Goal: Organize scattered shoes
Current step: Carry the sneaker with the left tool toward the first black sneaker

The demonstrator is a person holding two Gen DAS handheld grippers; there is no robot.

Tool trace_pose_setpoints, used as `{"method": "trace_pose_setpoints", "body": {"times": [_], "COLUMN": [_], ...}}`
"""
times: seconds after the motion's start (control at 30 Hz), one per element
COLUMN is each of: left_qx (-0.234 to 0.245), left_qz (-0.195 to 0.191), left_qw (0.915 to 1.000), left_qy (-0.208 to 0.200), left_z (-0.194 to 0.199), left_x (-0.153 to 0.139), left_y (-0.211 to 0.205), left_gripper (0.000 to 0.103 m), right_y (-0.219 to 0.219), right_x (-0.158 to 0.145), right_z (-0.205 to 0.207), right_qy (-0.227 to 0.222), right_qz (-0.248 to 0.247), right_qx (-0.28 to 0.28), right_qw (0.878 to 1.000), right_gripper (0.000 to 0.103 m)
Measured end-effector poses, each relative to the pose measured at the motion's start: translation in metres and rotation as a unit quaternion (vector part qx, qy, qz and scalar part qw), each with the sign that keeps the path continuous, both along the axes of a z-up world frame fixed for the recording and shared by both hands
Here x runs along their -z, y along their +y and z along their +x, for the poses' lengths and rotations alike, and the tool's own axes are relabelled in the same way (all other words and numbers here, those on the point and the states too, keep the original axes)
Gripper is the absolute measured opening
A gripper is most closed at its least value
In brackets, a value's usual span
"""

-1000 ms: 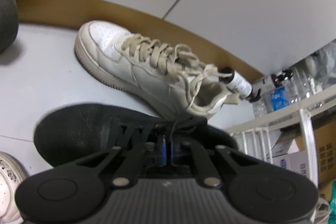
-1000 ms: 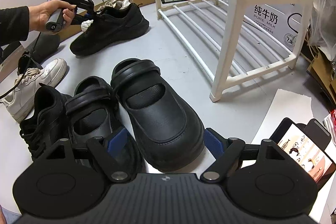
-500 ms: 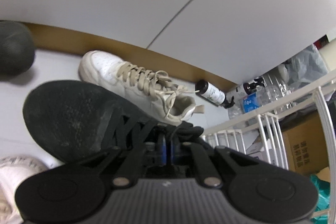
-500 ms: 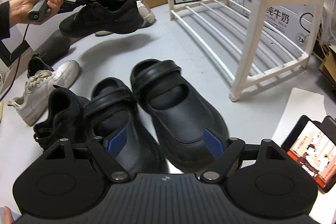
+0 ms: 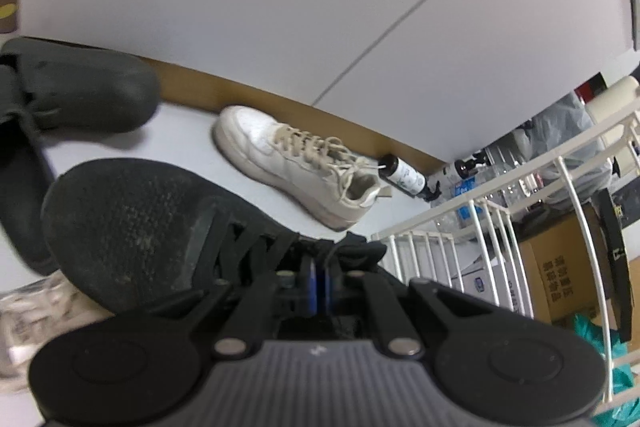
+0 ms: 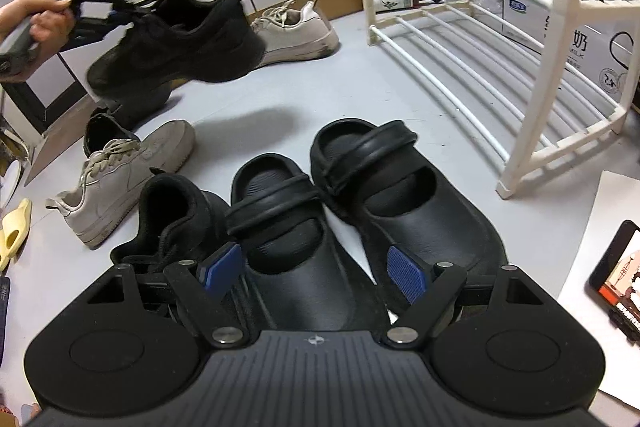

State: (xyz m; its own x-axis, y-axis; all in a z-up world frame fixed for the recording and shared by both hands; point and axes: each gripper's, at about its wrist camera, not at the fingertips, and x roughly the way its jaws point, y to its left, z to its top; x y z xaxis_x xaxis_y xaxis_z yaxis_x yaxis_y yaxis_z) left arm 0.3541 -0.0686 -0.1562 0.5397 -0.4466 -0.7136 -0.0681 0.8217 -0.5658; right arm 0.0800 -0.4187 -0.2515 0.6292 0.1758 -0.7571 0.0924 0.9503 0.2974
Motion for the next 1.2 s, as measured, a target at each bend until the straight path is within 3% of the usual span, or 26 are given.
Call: {"method": "trace_pose_setpoints", "body": {"times": [0.13, 0.2, 0.47, 0.77, 1.0, 1.2], "left_qx": [-0.008, -0.012, -0.036, -0.055, -0.071, -0.081], "left_qz": [-0.011, -0.004, -0.037, -0.042, -0.097, -0.090], "left_qw": [0.9997, 0.9998, 0.9985, 0.9975, 0.9922, 0.9911], "left_qy": [0.020, 0.016, 0.018, 0.010, 0.035, 0.055], "left_z": [-0.027, -0.045, -0.125, -0.176, -0.211, -0.223], "left_x": [-0.002, -0.007, -0.010, -0.004, 0.031, 0.053], "left_y": [0.026, 0.038, 0.089, 0.128, 0.149, 0.161], "left_gripper": [0.003, 0.003, 0.003, 0.003, 0.003, 0.003], "right_y": [0.010, 0.014, 0.026, 0.046, 0.062, 0.081], "right_x": [-0.001, 0.000, -0.001, -0.002, -0.011, -0.019], "right_z": [0.000, 0.001, 0.006, 0.006, 0.008, 0.005], "right_qy": [0.000, 0.002, 0.004, 0.014, 0.032, 0.040], "right_qz": [-0.002, -0.003, -0.013, -0.034, -0.051, -0.043], "right_qx": [-0.013, -0.019, -0.031, -0.061, -0.090, -0.126], "right_qw": [1.000, 1.000, 0.999, 0.997, 0.994, 0.990], "right_gripper": [0.084, 0.084, 0.084, 0.084, 0.084, 0.084]}}
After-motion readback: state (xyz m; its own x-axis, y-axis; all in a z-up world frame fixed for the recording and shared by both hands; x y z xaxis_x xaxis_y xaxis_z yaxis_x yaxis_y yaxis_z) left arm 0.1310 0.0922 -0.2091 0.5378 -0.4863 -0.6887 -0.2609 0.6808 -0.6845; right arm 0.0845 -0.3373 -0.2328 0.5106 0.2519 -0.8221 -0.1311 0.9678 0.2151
